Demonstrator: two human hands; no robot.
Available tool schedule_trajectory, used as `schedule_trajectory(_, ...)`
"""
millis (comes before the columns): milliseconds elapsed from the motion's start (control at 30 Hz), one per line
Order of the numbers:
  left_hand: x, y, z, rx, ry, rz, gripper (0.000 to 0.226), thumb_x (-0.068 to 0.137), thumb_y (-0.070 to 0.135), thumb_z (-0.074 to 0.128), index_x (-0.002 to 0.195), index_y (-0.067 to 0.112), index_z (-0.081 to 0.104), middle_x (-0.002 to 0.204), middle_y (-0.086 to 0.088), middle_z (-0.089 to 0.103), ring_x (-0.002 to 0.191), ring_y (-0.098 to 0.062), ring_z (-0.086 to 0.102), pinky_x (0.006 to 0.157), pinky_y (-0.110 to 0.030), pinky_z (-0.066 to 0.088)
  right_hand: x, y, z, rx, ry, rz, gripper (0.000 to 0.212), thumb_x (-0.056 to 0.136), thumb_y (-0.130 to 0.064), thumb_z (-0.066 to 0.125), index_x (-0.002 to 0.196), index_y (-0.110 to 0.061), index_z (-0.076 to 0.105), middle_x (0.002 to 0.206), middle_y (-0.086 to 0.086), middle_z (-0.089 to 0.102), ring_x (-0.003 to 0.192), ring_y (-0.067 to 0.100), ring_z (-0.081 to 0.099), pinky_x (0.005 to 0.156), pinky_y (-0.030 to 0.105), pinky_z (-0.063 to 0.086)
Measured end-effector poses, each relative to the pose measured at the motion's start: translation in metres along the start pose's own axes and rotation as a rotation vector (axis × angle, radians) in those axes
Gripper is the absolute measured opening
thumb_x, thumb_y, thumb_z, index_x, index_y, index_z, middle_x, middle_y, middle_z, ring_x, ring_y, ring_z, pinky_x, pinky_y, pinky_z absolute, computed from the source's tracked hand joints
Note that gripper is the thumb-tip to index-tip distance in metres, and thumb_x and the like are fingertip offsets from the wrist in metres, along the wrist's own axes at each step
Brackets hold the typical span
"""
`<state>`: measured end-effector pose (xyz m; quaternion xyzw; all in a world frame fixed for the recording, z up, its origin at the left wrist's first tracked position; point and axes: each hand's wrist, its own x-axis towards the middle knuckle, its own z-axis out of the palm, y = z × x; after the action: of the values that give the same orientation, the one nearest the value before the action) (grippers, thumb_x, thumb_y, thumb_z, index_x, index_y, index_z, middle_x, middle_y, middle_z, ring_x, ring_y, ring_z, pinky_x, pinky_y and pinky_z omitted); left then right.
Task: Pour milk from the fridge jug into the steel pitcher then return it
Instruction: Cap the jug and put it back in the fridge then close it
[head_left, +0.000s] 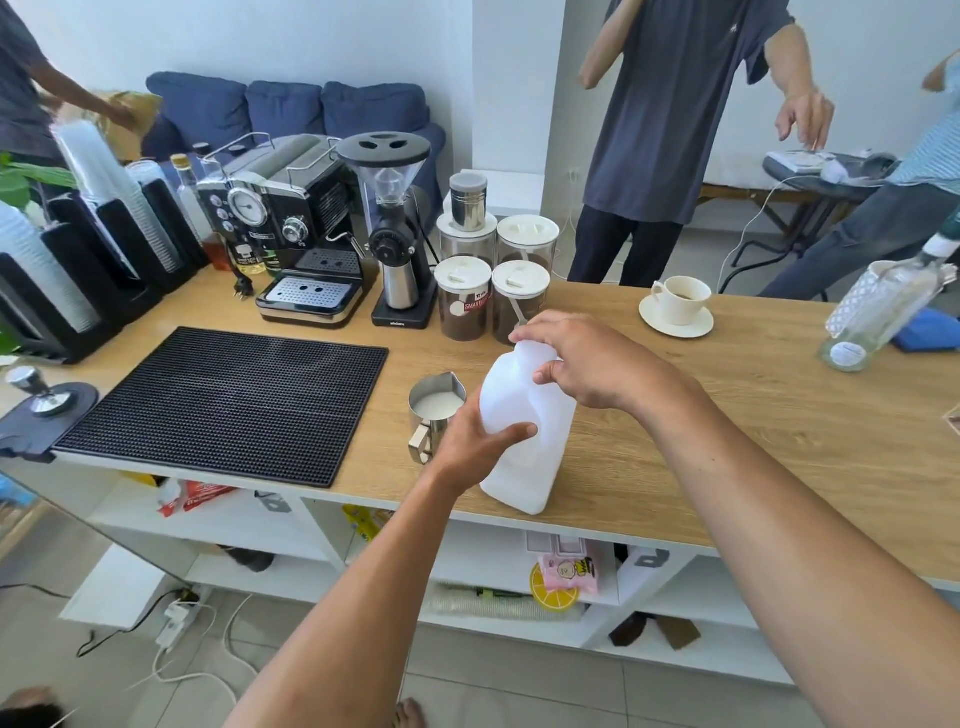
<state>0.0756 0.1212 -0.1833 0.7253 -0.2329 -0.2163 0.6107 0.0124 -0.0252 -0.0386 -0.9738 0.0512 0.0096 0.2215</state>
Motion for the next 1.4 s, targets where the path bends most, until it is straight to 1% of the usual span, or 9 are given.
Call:
schedule_trajectory(233, -0.003, 0.005, 0.001, -0.027, -0.009, 0.025, 0.051, 0.083, 0.022, 0.08, 0.127, 0.032, 0.055, 0.112, 0.007, 0.072, 0.101, -0.007, 0.068, 0.078, -0.022, 0.054, 0.001, -0.003, -0.005, -0.029, -0.007, 0.007, 0.055, 0.087, -0.002, 0.066, 0.133, -0.03, 0.057, 0.136, -0.011, 0.051, 0.121, 0.019, 0.049, 0.095, 0.037, 0.045)
schedule_trajectory(367, -0.004, 0.005, 0.0, -0.029, -0.012, 0.029, 0.053, 0.084, 0.022, 0.08, 0.13, 0.029, 0.055, 0.112, 0.006, 0.073, 0.104, -0.01, 0.068, 0.082, -0.027, 0.055, 0.004, -0.002, -0.004, -0.037, -0.008, 0.013, 0.055, 0.085, -0.005, 0.069, 0.131, -0.033, 0.058, 0.136, -0.011, 0.052, 0.12, 0.019, 0.05, 0.094, 0.038, 0.046)
schedule_trajectory(500, -0.004, 0.005, 0.002, -0.024, -0.005, 0.024, 0.056, 0.084, 0.023, 0.08, 0.133, 0.028, 0.054, 0.113, 0.006, 0.072, 0.105, -0.011, 0.068, 0.084, -0.029, 0.056, 0.001, 0.007, -0.003, 0.056, -0.045, 0.016, 0.057, 0.086, -0.001, 0.058, 0.11, -0.053, 0.06, 0.139, -0.009, 0.052, 0.113, 0.019, 0.056, 0.091, 0.04, 0.051)
schedule_trajectory(667, -0.003, 0.005, 0.002, -0.009, -0.003, 0.034, 0.056, 0.085, 0.022, 0.079, 0.134, 0.024, 0.053, 0.112, 0.005, 0.072, 0.101, -0.006, 0.068, 0.074, -0.018, 0.054, -0.004, 0.006, -0.009, 0.133, -0.066, -0.039, 0.045, 0.091, -0.029, 0.063, 0.131, -0.046, 0.053, 0.151, -0.024, 0.034, 0.137, 0.008, 0.034, 0.11, 0.032, 0.03)
schedule_trajectory(867, -0.001, 0.001, 0.002, 0.012, -0.002, 0.039, 0.053, 0.085, 0.023, 0.079, 0.131, 0.025, 0.055, 0.111, 0.006, 0.073, 0.102, -0.008, 0.068, 0.076, -0.02, 0.054, 0.0, -0.002, 0.0, -0.097, 0.139, 0.088, 0.046, 0.085, -0.056, 0.062, 0.117, -0.023, 0.059, 0.114, -0.003, 0.058, 0.105, 0.022, 0.057, 0.079, 0.035, 0.045)
schedule_trajectory(1000, -0.003, 0.0, 0.001, 0.02, -0.003, 0.033, 0.054, 0.084, 0.023, 0.08, 0.132, 0.027, 0.054, 0.111, 0.008, 0.072, 0.101, -0.003, 0.067, 0.076, -0.018, 0.054, -0.004, -0.009, 0.012, -0.408, 0.293, 0.145, 0.069, 0.089, -0.074, 0.021, 0.104, -0.013, 0.051, 0.095, 0.009, 0.068, 0.089, 0.034, 0.063, 0.063, 0.037, 0.037)
schedule_trajectory(1100, -0.003, 0.002, 0.0, 0.014, 0.001, 0.024, 0.057, 0.083, 0.026, 0.08, 0.133, 0.026, 0.052, 0.113, 0.009, 0.07, 0.097, 0.004, 0.066, 0.07, -0.011, 0.051, -0.008, -0.004, -0.002, -0.242, 0.343, 0.109, 0.063, 0.093, -0.069, 0.02, 0.105, -0.018, 0.054, 0.108, 0.002, 0.065, 0.096, 0.028, 0.061, 0.07, 0.038, 0.042)
schedule_trajectory(1233, -0.001, -0.002, 0.002, 0.008, -0.002, 0.018, 0.062, 0.078, 0.035, 0.082, 0.132, 0.026, 0.053, 0.116, 0.004, 0.071, 0.108, -0.012, 0.067, 0.083, -0.029, 0.057, -0.01, -0.002, -0.019, -0.162, 0.021, -0.044, 0.043, 0.095, -0.041, 0.054, 0.138, -0.032, 0.05, 0.141, -0.015, 0.046, 0.123, 0.014, 0.049, 0.087, 0.031, 0.039)
schedule_trajectory(1400, -0.001, -0.002, 0.001, 0.021, 0.009, 0.009, 0.054, 0.082, 0.026, 0.081, 0.129, 0.025, 0.055, 0.111, 0.006, 0.073, 0.102, -0.008, 0.069, 0.076, -0.022, 0.054, -0.003, 0.001, -0.002, -0.073, 0.015, -0.019, 0.048, 0.092, -0.02, 0.065, 0.137, -0.031, 0.052, 0.127, -0.012, 0.049, 0.113, 0.019, 0.054, 0.088, 0.034, 0.044)
